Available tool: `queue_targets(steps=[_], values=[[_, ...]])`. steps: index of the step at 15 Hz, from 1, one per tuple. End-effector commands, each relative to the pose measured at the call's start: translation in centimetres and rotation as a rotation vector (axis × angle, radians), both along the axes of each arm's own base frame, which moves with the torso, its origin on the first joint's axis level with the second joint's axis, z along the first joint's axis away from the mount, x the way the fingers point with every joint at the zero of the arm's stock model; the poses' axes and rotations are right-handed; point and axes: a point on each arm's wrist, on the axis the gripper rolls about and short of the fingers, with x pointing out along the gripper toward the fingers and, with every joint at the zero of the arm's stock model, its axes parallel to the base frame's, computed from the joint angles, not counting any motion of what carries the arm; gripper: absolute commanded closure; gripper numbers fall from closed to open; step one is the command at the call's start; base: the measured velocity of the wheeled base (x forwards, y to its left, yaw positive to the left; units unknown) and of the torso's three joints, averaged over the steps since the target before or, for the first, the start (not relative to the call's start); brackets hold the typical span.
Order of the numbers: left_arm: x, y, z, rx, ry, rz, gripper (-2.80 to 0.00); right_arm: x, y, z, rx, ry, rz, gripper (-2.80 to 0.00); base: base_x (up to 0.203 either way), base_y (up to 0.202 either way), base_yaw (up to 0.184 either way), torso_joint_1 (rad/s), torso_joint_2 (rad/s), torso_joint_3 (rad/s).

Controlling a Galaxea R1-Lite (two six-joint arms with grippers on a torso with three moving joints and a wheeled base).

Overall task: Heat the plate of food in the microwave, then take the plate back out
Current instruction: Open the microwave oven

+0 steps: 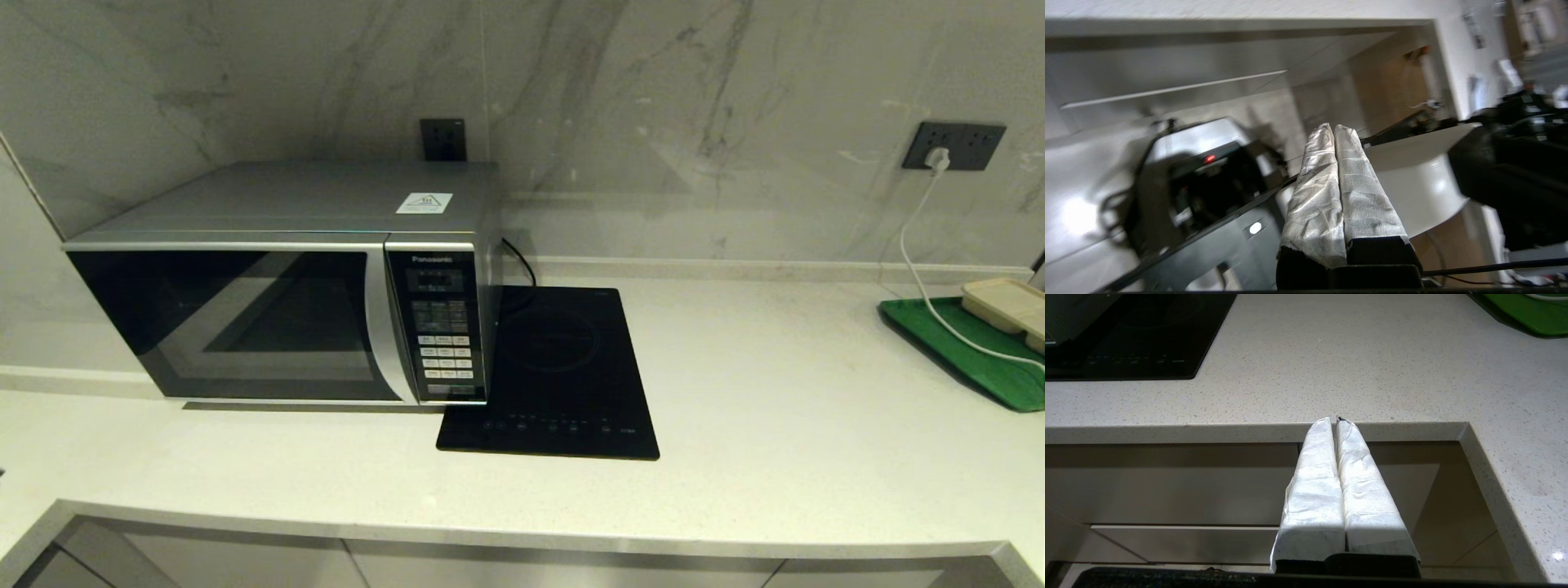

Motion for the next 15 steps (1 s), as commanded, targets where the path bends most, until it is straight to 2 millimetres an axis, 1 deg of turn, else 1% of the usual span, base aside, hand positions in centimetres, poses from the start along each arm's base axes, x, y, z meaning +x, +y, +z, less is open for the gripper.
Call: queue_targets(steps=[1,2,3,4,5,7,8,9,10,11,13,15], values=[[2.6,-0.8,0.1,-0.088,-0.071,-0.07,0.0,0.0,0.0,0.0,0.0,0.001,0.0,0.0,0.0,0.0,0.0,0.0,0.0,0.0],[4.1,-1.2,0.1,-0.108,-0.09,-0.087,0.0,0.0,0.0,0.0,0.0,0.0,0.0,0.0,0.0,0.0,0.0,0.0,0.0,0.0],[6.1,-1.6,0.3,-0.117,-0.097,-0.086,0.0,0.0,0.0,0.0,0.0,0.001,0.0,0.0,0.0,0.0,0.0,0.0,0.0,0.0],[8.3,-1.8,0.9,-0.125,-0.114,-0.072,0.0,0.0,0.0,0.0,0.0,0.0,0.0,0.0,0.0,0.0,0.0,0.0,0.0,0.0],[10.3,-1.8,2.4,-0.137,-0.155,-0.06,0.0,0.0,0.0,0.0,0.0,0.0,0.0,0.0,0.0,0.0,0.0,0.0,0.0,0.0],[14.7,-1.6,6.4,-0.164,-0.254,-0.05,0.0,0.0,0.0,0.0,0.0,0.0,0.0,0.0,0.0,0.0,0.0,0.0,0.0,0.0],[16.6,-1.4,7.9,-0.17,-0.277,-0.046,0.0,0.0,0.0,0.0,0.0,0.001,0.0,0.0,0.0,0.0,0.0,0.0,0.0,0.0],[18.7,-1.1,8.5,-0.17,-0.261,-0.037,0.0,0.0,0.0,0.0,0.0,0.0,0.0,0.0,0.0,0.0,0.0,0.0,0.0,0.0],[20.6,-0.5,8.3,-0.167,-0.227,-0.023,0.0,0.0,0.0,0.0,0.0,0.0,0.0,0.0,0.0,0.0,0.0,0.0,0.0,0.0],[21.6,0.7,7.9,-0.173,-0.2,-0.005,-2.8,0.0,0.0,0.0,0.0,0.0,0.0,0.0,0.0,0.0,0.0,0.0,0.0,0.0],[21.7,3.8,7.1,-0.246,-0.155,-0.034,-2.8,0.0,0.0,0.0,0.0,0.001,0.0,0.0,0.0,0.0,0.0,0.0,0.0,0.0],[20.8,6.6,5.4,-0.337,-0.096,-0.059,-2.8,0.0,0.0,0.0,0.0,0.0,0.0,0.0,0.0,0.0,0.0,0.0,0.0,0.0]])
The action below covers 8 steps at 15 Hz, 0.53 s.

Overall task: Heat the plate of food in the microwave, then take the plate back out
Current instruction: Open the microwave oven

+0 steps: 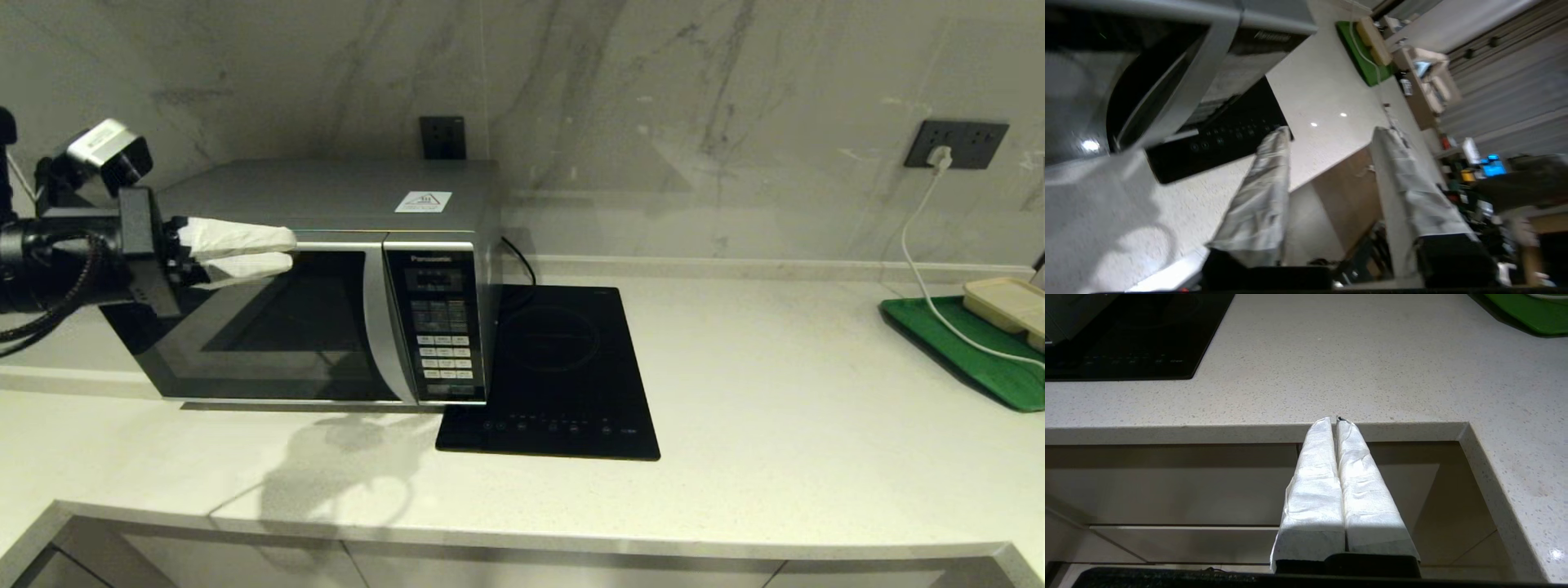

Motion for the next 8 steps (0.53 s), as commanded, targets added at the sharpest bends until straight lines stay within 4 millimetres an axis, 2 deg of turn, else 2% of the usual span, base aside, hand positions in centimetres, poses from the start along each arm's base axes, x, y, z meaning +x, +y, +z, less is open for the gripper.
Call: queue_targets(steps=[1,3,5,8], values=[[-0.4,3.3,-2.9,-0.099,0.077,-0.033,-2.8,0.0,0.0,0.0,0.001,0.0,0.001,0.0,0.0,0.0,0.0,0.0,0.0,0.0],[-1.1,4.1,-5.1,-0.079,0.029,-0.058,-2.8,0.0,0.0,0.0,0.001,0.001,0.001,0.0,0.0,0.0,0.0,0.0,0.0,0.0],[-1.6,3.8,-7.0,-0.055,0.002,-0.096,-2.8,0.0,0.0,0.0,0.001,0.0,0.001,0.0,0.0,0.0,0.0,0.0,0.0,0.0],[-0.4,2.5,-8.4,-0.055,-0.036,-0.189,-2.8,0.0,0.0,0.0,0.001,0.001,0.001,0.0,0.0,0.0,0.0,0.0,0.0,0.0]])
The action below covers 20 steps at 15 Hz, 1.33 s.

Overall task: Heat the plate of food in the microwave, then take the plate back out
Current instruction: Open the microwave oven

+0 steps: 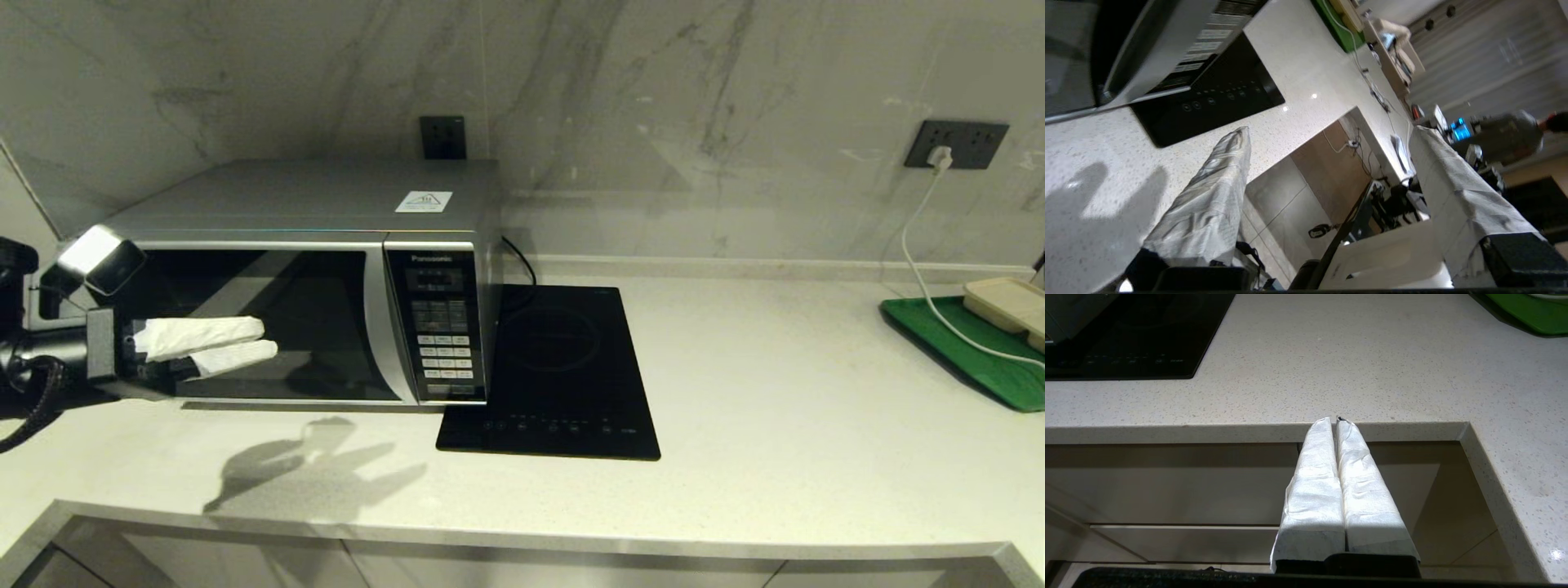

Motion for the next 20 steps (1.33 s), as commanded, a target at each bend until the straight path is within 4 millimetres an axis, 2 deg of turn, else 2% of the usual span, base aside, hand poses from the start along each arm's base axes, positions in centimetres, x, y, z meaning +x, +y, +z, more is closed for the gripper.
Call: queue_targets(steps=[1,8,11,20], values=[[1.4,-0.6,-1.7,-0.007,-0.003,-0.054,-2.8,0.0,0.0,0.0,0.001,0.002,0.0,0.0,0.0,0.0,0.0,0.0,0.0,0.0],[5.9,-1.4,-6.2,0.012,-0.07,-0.114,-2.8,0.0,0.0,0.0,0.001,0.0,0.0,0.0,0.0,0.0,0.0,0.0,0.0,0.0],[7.4,-1.7,-7.3,0.022,-0.115,-0.133,-2.8,0.0,0.0,0.0,0.001,0.002,0.0,0.0,0.0,0.0,0.0,0.0,0.0,0.0],[8.6,-2.2,-8.9,0.028,-0.135,-0.15,-2.8,0.0,0.0,0.0,0.001,0.002,0.0,0.0,0.0,0.0,0.0,0.0,0.0,0.0]])
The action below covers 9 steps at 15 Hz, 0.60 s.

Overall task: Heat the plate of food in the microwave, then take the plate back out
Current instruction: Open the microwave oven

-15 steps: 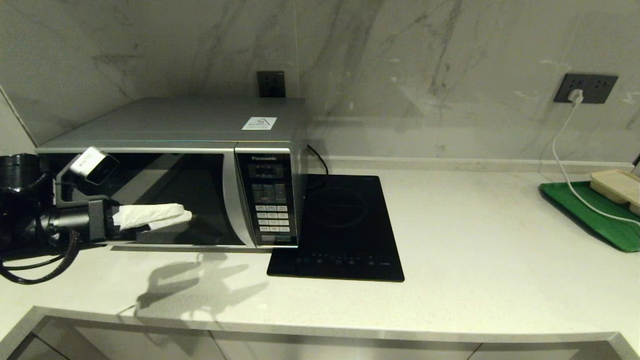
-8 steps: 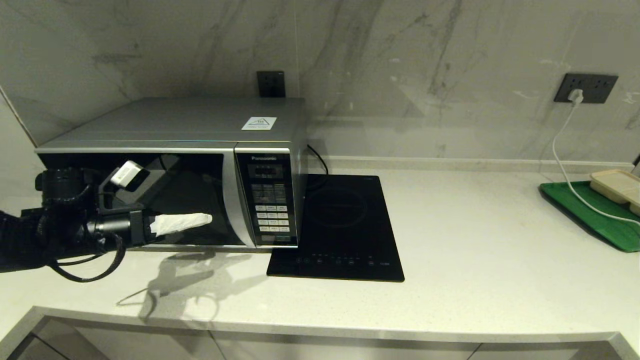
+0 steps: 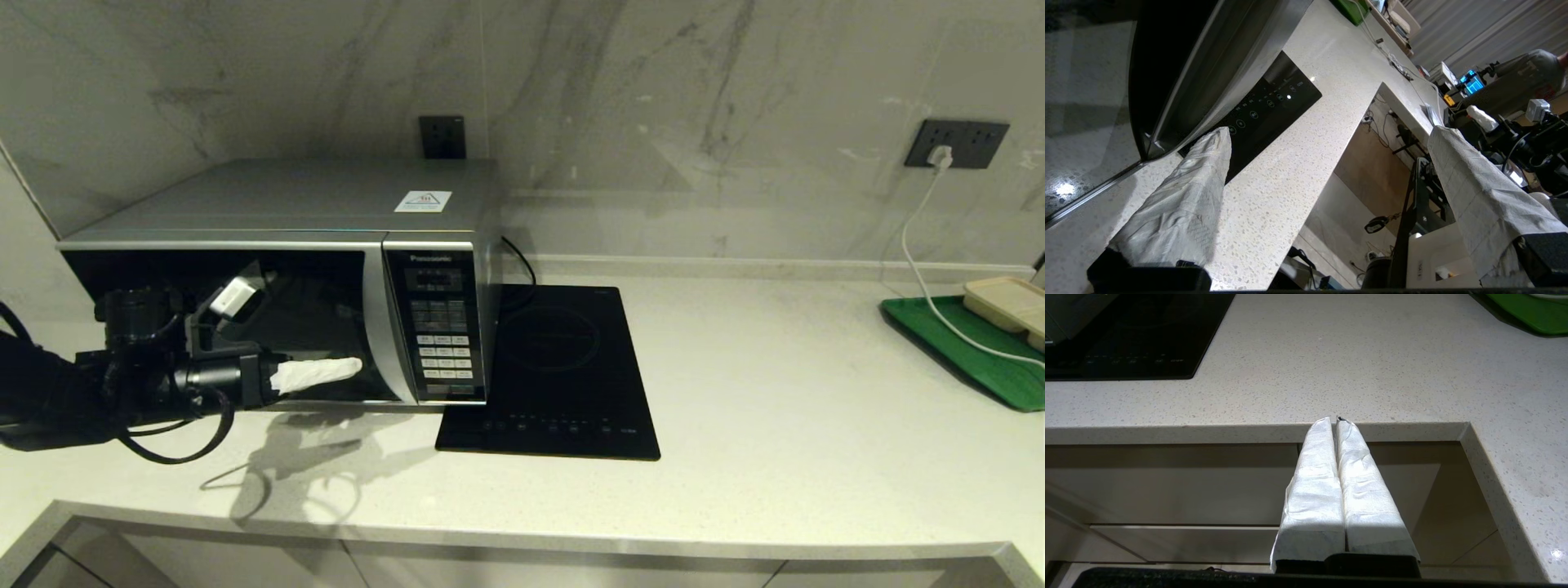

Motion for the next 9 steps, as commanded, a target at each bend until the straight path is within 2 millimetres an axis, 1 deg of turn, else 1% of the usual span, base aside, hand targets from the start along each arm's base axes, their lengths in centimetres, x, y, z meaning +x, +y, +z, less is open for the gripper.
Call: queue_targets(steps=[1,5,9], values=[[0.2,0.0,-0.5,-0.005,0.008,-0.007,-2.8,0.0,0.0,0.0,0.0,0.002,0.0,0.0,0.0,0.0,0.0,0.0,0.0,0.0],[0.1,0.0,-0.6,0.004,-0.002,-0.002,-2.8,0.0,0.0,0.0,0.0,0.001,0.0,0.0,0.0,0.0,0.0,0.0,0.0,0.0],[0.2,0.0,-1.6,0.017,-0.026,0.012,-2.8,0.0,0.0,0.0,0.0,0.002,0.0,0.0,0.0,0.0,0.0,0.0,0.0,0.0]])
